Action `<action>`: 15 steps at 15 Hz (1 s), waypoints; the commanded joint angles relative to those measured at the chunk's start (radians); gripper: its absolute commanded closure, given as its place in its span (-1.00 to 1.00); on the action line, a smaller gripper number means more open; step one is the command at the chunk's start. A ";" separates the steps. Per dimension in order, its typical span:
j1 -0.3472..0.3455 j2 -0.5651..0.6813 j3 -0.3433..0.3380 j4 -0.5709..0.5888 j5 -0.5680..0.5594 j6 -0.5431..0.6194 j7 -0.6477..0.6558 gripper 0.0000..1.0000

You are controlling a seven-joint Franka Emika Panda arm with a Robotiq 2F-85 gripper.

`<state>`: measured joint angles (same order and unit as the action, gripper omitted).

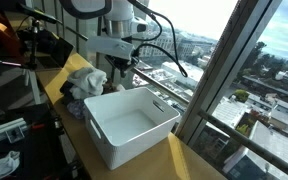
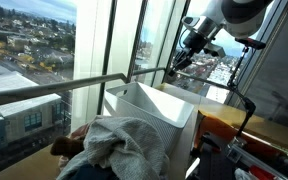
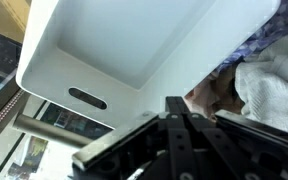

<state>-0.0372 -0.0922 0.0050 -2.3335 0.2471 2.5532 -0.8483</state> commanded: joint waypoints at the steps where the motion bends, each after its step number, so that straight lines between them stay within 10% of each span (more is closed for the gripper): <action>1: 0.034 -0.049 -0.024 -0.041 0.012 -0.025 -0.020 0.46; 11: 0.279 0.000 0.147 -0.061 0.013 -0.005 0.117 -0.94; 15: 0.328 0.121 0.205 0.029 -0.023 0.016 0.135 -1.00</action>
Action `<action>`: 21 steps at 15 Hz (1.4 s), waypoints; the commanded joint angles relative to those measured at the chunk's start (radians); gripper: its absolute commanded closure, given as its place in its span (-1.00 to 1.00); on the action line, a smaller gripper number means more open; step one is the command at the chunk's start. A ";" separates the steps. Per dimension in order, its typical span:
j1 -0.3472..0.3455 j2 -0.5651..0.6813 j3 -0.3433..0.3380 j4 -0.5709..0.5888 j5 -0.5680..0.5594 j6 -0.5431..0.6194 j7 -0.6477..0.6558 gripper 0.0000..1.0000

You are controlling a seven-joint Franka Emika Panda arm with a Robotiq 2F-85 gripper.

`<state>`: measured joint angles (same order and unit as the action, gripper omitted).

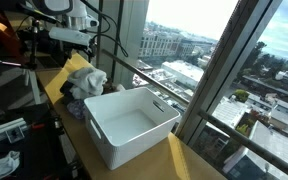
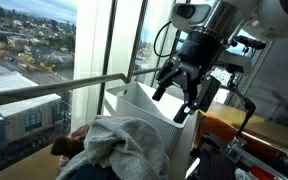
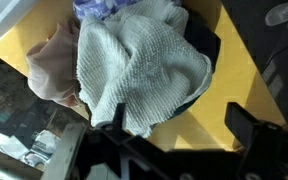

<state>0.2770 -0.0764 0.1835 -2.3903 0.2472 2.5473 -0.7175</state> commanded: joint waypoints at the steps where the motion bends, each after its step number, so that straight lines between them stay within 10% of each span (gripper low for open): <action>1: 0.014 0.143 0.037 0.117 -0.035 0.025 0.006 -1.00; 11: 0.005 0.516 0.109 0.355 -0.193 0.057 0.067 -1.00; 21: -0.015 0.749 -0.026 0.385 -0.504 0.135 0.226 -1.00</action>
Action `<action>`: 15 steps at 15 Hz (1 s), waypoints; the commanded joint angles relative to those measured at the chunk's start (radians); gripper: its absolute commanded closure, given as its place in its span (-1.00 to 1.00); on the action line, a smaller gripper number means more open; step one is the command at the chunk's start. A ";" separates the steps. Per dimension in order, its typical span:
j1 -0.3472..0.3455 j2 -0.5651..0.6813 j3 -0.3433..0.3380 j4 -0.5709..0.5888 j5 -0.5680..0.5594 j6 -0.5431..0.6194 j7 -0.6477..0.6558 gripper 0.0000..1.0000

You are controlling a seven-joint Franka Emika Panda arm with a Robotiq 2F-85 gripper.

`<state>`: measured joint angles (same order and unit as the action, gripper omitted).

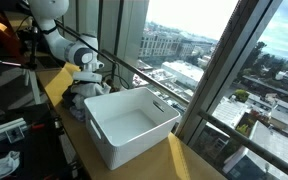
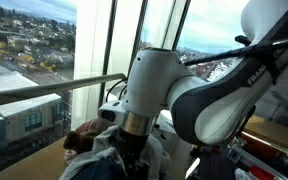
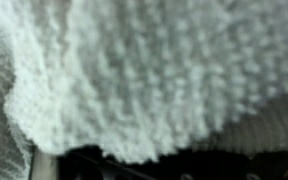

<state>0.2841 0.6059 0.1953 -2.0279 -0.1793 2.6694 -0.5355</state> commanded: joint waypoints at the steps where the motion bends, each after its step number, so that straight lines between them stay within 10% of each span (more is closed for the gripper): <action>1: -0.032 0.064 -0.042 0.021 -0.086 0.009 0.053 -0.50; 12: -0.311 -0.279 0.125 -0.112 0.119 -0.026 -0.078 0.96; 15: -0.380 -0.416 0.178 -0.147 0.288 -0.040 -0.206 0.98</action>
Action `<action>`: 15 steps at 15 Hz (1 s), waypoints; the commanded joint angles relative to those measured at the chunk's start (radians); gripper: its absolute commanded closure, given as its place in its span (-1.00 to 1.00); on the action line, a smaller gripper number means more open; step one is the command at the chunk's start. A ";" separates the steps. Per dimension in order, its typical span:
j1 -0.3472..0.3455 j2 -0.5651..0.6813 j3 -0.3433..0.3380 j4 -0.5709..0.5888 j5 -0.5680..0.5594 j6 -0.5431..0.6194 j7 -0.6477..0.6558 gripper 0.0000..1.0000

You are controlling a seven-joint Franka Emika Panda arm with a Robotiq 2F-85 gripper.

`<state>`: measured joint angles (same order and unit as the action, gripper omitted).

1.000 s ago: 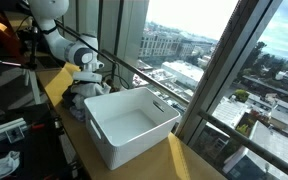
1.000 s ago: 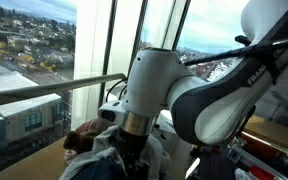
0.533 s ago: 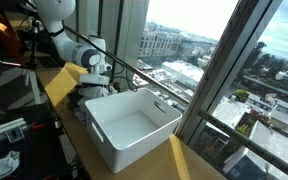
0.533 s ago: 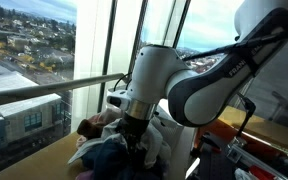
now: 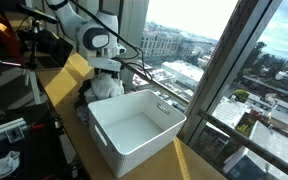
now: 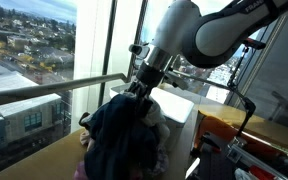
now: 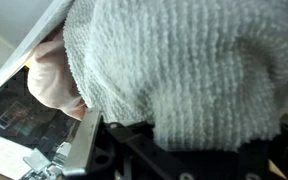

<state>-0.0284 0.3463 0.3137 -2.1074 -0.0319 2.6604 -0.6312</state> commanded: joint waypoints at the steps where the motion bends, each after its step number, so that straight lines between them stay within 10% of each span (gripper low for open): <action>1: -0.078 -0.200 0.065 -0.072 0.205 -0.043 -0.158 1.00; 6: -0.037 -0.409 -0.063 -0.057 0.436 -0.192 -0.334 1.00; 15: -0.020 -0.459 -0.340 0.015 0.339 -0.191 -0.374 0.98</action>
<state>-0.0623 -0.1461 0.0333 -2.1022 0.3472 2.4209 -0.9903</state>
